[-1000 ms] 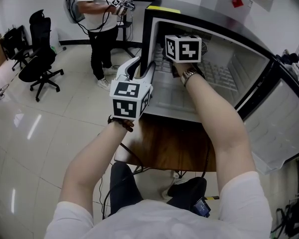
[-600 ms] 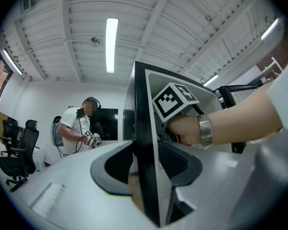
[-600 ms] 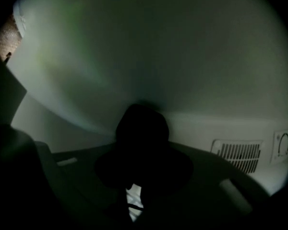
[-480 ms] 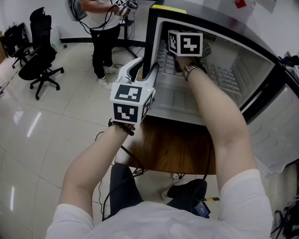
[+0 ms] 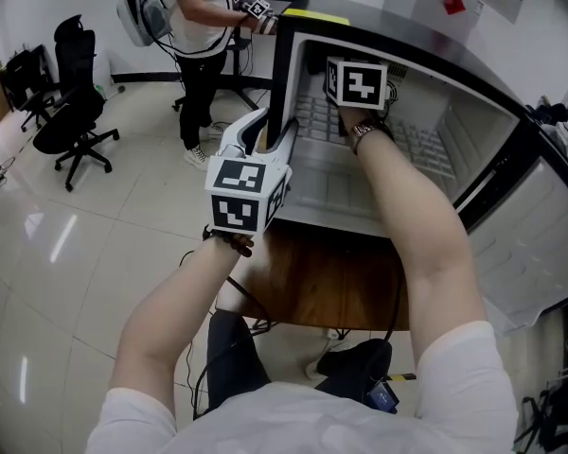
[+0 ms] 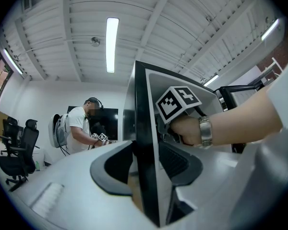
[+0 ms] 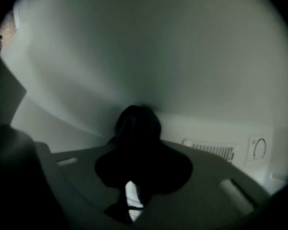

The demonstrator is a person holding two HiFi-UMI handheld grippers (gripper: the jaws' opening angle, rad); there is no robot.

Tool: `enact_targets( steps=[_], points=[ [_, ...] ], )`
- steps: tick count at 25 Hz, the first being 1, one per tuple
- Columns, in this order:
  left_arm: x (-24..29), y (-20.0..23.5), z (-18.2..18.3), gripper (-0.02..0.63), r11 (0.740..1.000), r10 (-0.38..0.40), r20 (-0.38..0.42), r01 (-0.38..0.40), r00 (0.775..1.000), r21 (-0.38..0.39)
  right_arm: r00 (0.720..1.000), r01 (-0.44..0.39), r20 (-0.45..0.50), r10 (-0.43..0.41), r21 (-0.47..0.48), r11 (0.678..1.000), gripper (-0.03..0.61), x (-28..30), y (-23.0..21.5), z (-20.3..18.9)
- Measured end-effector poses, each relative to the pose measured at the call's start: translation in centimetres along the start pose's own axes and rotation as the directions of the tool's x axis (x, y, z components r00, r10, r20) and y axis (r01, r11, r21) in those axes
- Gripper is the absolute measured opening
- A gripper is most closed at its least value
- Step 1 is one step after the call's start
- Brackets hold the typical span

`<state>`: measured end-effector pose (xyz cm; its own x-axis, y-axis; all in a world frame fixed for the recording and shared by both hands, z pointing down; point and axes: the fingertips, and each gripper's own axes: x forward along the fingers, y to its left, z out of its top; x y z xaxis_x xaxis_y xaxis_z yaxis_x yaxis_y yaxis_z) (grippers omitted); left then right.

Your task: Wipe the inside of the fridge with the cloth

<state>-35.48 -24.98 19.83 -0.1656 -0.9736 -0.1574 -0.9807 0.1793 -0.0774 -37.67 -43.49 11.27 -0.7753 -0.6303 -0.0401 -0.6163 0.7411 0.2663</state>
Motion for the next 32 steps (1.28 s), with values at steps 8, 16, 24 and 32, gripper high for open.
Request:
enact_targets(
  steps=[8, 16, 24, 32],
  points=[
    [0.2, 0.0, -0.1, 0.15, 1.0, 0.002, -0.002, -0.002, 1.0, -0.003, 0.996, 0.084, -0.009, -0.084, -0.009, 0.996, 0.066, -1.4, -4.4, -1.0],
    [0.3, 0.1, -0.1, 0.15, 1.0, 0.007, -0.001, -0.007, 1.0, -0.006, 0.989, 0.148, -0.01, -0.148, 0.001, 0.989, 0.066, -2.9, -8.0, -1.8],
    [0.2, 0.2, -0.1, 0.15, 1.0, 0.014, -0.002, -0.014, 1.0, -0.012, 0.971, 0.239, -0.022, -0.239, 0.005, 0.971, 0.064, -4.9, -13.2, -2.8],
    [0.3, 0.2, -0.1, 0.15, 1.0, 0.02, 0.001, -0.02, 1.0, -0.015, 0.947, 0.32, -0.038, -0.319, 0.017, 0.947, 0.064, -7.0, -17.9, -3.5]
  ],
)
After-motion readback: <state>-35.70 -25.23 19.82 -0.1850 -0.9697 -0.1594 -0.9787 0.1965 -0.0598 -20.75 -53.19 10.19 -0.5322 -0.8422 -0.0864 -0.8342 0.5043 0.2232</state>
